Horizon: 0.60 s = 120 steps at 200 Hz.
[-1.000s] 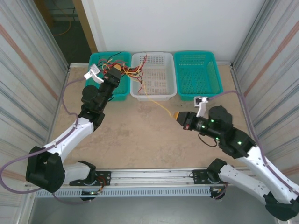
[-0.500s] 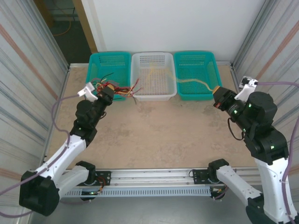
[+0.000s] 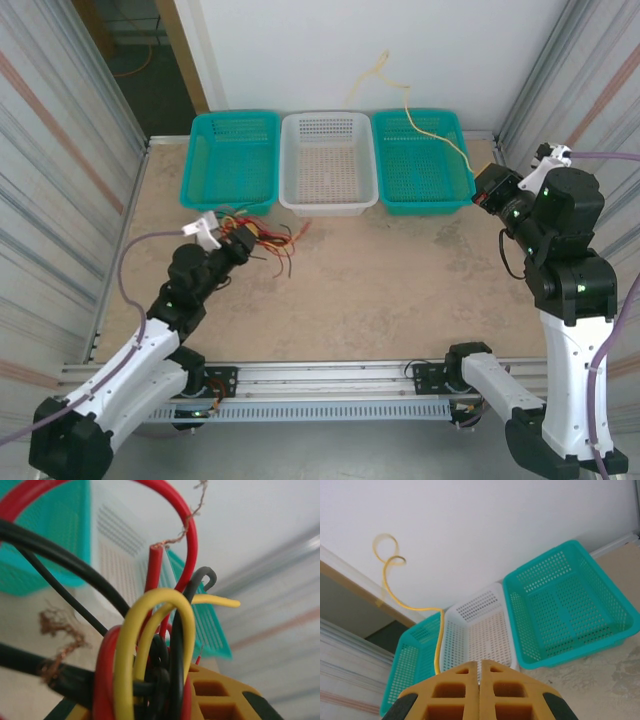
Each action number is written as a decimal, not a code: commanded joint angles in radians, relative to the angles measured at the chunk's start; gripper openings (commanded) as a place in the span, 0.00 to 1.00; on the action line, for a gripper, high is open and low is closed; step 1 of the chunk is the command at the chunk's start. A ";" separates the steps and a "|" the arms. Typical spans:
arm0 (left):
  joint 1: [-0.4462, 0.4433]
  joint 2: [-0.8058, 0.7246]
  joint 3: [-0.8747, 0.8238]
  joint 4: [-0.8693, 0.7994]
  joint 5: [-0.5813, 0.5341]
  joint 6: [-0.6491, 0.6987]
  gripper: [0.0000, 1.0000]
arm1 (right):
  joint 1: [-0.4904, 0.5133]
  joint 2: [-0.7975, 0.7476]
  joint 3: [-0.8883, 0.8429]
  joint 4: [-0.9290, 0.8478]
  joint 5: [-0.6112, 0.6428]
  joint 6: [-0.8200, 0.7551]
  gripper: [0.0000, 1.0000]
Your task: Untangle the cables
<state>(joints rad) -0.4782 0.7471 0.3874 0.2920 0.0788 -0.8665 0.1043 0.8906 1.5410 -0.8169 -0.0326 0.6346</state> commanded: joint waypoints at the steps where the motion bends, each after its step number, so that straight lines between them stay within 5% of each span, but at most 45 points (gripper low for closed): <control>1: -0.095 0.041 -0.005 -0.019 -0.001 0.067 0.00 | -0.006 -0.004 0.002 0.002 -0.036 -0.018 0.00; 35: -0.173 0.206 0.010 0.011 -0.010 0.034 0.00 | -0.006 -0.017 -0.038 0.019 -0.064 -0.004 0.00; 89: -0.258 0.392 0.173 -0.201 -0.008 0.074 0.97 | -0.006 -0.037 -0.068 0.011 -0.072 -0.013 0.00; 120: -0.264 0.354 0.214 -0.386 -0.009 0.135 0.99 | -0.006 -0.048 -0.094 0.015 -0.078 -0.024 0.00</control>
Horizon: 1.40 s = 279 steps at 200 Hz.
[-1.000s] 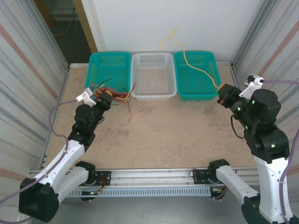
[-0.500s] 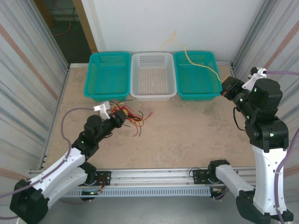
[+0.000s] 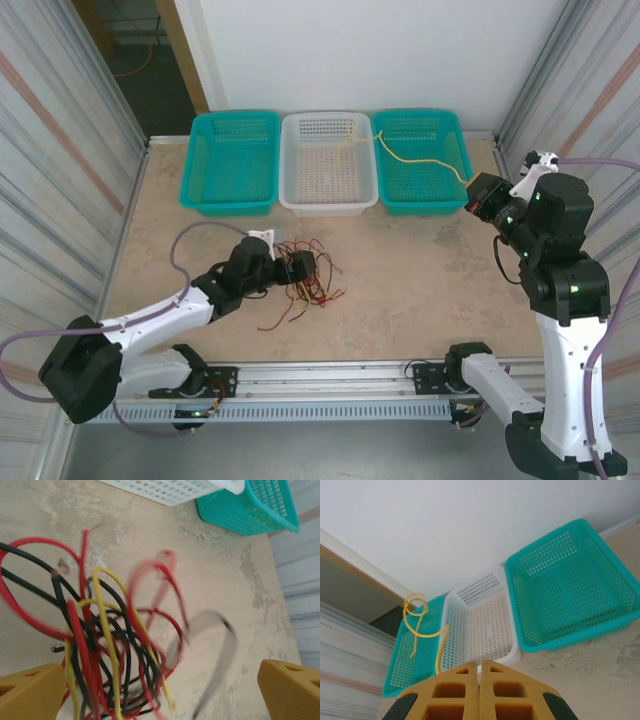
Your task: Untangle the cables
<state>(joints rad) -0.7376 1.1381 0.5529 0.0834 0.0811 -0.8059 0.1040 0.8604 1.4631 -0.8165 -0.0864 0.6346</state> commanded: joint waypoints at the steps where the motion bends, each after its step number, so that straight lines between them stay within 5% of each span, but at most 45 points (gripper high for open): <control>1: -0.005 -0.040 0.050 -0.185 -0.011 0.076 0.99 | -0.006 -0.018 -0.017 0.015 -0.024 -0.024 0.00; 48: -0.003 -0.155 0.193 -0.556 -0.118 0.212 0.98 | -0.004 -0.019 -0.050 0.047 -0.032 -0.032 0.00; 71: -0.002 -0.210 0.293 -0.613 -0.058 0.279 0.85 | 0.011 -0.018 -0.078 0.076 -0.051 -0.019 0.00; 109: 0.013 -0.242 0.419 -0.410 0.129 0.196 0.77 | 0.139 -0.038 -0.188 0.194 0.013 0.052 0.00; 132: 0.012 -0.151 0.452 -0.111 0.272 0.061 0.71 | 0.285 -0.050 -0.293 0.331 0.123 0.117 0.00; 160: -0.009 -0.005 0.475 0.183 0.309 -0.114 0.71 | 0.455 -0.026 -0.368 0.468 0.270 0.147 0.00; 204: -0.038 0.149 0.542 0.300 0.343 -0.231 0.68 | 0.577 0.028 -0.404 0.577 0.364 0.153 0.00; 279: -0.040 0.169 0.531 0.318 0.267 -0.262 0.57 | 0.676 0.088 -0.429 0.644 0.366 0.168 0.00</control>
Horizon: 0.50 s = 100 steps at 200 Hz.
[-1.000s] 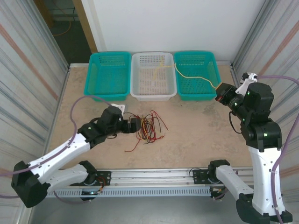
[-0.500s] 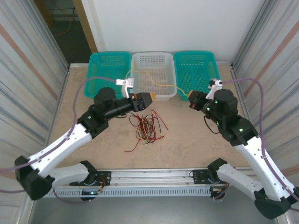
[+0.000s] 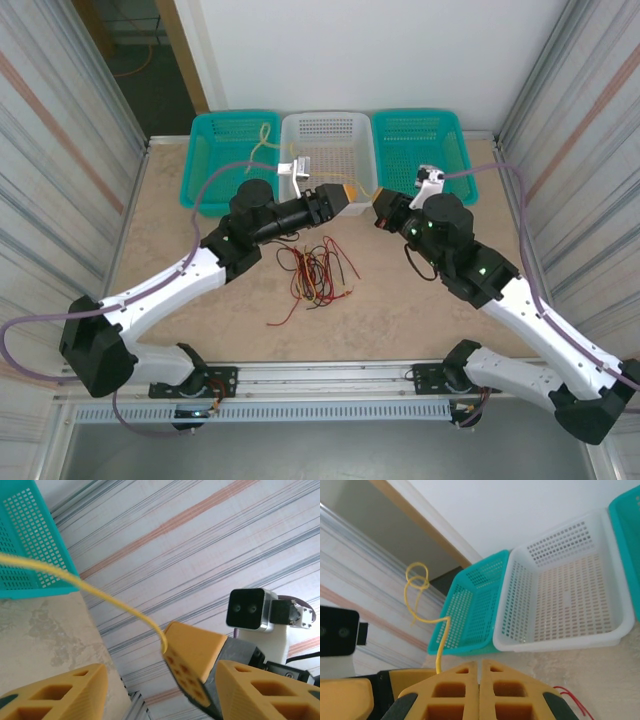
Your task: Untangle the cables
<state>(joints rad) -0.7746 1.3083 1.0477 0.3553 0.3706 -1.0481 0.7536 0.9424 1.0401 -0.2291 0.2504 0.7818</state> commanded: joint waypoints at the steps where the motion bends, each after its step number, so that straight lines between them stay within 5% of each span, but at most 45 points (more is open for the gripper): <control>1: -0.003 0.000 0.036 0.045 -0.022 -0.021 0.57 | 0.027 0.006 -0.006 0.057 0.030 0.020 0.00; 39: 0.027 0.015 0.032 0.054 -0.026 -0.054 0.39 | 0.057 0.016 -0.019 0.063 0.032 0.022 0.00; 100: 0.061 0.032 0.066 0.004 -0.009 -0.038 0.27 | 0.088 0.036 -0.031 0.078 0.030 0.023 0.00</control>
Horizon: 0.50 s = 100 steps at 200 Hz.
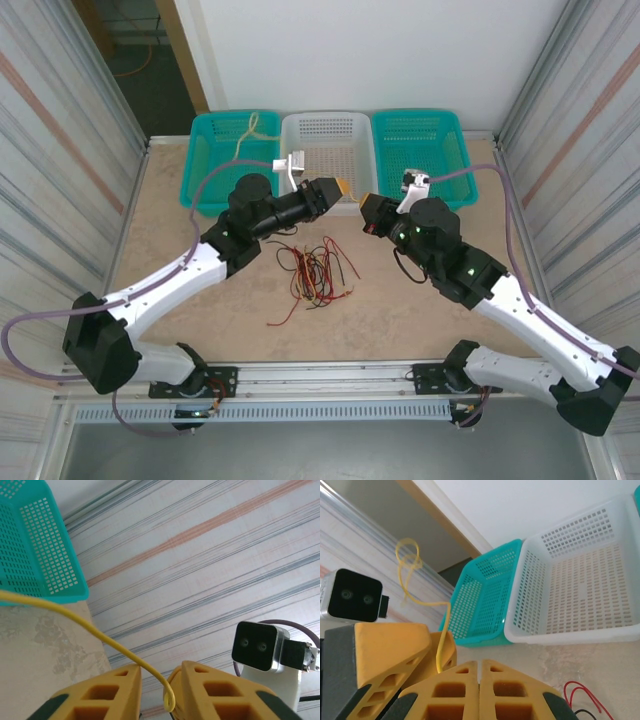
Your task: Untangle the cables
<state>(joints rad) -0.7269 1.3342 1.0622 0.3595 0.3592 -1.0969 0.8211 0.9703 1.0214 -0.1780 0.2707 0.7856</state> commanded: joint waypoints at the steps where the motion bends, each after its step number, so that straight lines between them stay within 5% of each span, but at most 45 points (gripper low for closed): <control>1: 0.014 0.007 0.051 -0.002 0.003 0.012 0.27 | 0.021 0.008 -0.012 0.027 0.010 0.019 0.00; 43: 0.017 0.029 0.060 -0.022 0.025 0.011 0.28 | 0.027 0.039 -0.014 0.052 0.000 0.022 0.00; 92: 0.054 0.014 0.071 -0.074 0.042 0.048 0.05 | 0.037 0.067 -0.005 0.035 -0.001 0.023 0.00; 100: 0.074 0.009 0.089 -0.126 0.053 0.071 0.04 | 0.036 0.065 0.003 0.010 0.013 0.018 0.11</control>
<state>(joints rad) -0.6945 1.3598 1.0939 0.3084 0.3862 -1.0901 0.8387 1.0397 1.0195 -0.1463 0.2810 0.7895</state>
